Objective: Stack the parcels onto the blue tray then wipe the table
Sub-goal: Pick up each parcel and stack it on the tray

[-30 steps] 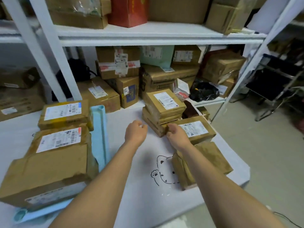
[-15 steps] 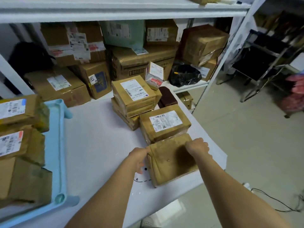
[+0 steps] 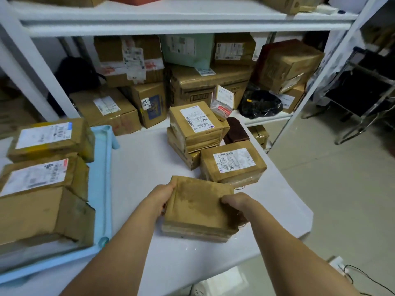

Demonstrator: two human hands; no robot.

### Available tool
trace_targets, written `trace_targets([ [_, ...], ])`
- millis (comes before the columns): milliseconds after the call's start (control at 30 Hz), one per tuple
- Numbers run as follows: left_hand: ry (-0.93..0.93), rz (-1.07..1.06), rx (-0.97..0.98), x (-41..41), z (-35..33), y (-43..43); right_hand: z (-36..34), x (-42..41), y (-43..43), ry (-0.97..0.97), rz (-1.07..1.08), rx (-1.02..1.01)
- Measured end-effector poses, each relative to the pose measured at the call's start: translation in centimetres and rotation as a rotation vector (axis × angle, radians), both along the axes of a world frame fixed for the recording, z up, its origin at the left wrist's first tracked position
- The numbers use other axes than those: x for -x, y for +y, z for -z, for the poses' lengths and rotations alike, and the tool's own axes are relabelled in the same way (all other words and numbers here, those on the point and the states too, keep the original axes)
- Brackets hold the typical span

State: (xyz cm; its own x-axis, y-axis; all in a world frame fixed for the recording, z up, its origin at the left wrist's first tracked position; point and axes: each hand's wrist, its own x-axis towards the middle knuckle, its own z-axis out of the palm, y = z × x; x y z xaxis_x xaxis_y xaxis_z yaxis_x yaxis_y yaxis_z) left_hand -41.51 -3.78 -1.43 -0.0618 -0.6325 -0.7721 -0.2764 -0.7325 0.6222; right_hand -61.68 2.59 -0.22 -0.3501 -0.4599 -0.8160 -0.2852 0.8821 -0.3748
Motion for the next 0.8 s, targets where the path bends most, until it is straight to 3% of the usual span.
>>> trace_targets([
  [167, -0.182, -0.015, 0.141, -4.3, -1.2, -1.9, -1.5, -3.3, -1.6, -0.217, 0.088, 0.021],
  [300, -0.233, -0.063, 0.206, -6.4, -5.1, -2.8, -3.3, -5.3, -3.2, -0.242, 0.061, 0.082],
  [500, 0.010, -0.272, 0.291, -8.9, -8.4, -3.9, -5.0, -6.0, -5.2, -0.148, 0.057, 0.263],
  [600, 0.095, -0.298, 0.315, -9.7, -9.4, -3.9, -4.9, -5.8, -5.6, -0.140, 0.094, 0.292],
  [733, 0.371, -0.271, 0.299, -9.9, -10.4, -3.6, -4.1, -5.9, -5.1, -0.162, 0.141, 0.263],
  [800, 0.384, -0.225, 0.369, -9.6, -10.7, -3.8, -3.7, -6.0, -4.7, -0.212, 0.173, 0.263],
])
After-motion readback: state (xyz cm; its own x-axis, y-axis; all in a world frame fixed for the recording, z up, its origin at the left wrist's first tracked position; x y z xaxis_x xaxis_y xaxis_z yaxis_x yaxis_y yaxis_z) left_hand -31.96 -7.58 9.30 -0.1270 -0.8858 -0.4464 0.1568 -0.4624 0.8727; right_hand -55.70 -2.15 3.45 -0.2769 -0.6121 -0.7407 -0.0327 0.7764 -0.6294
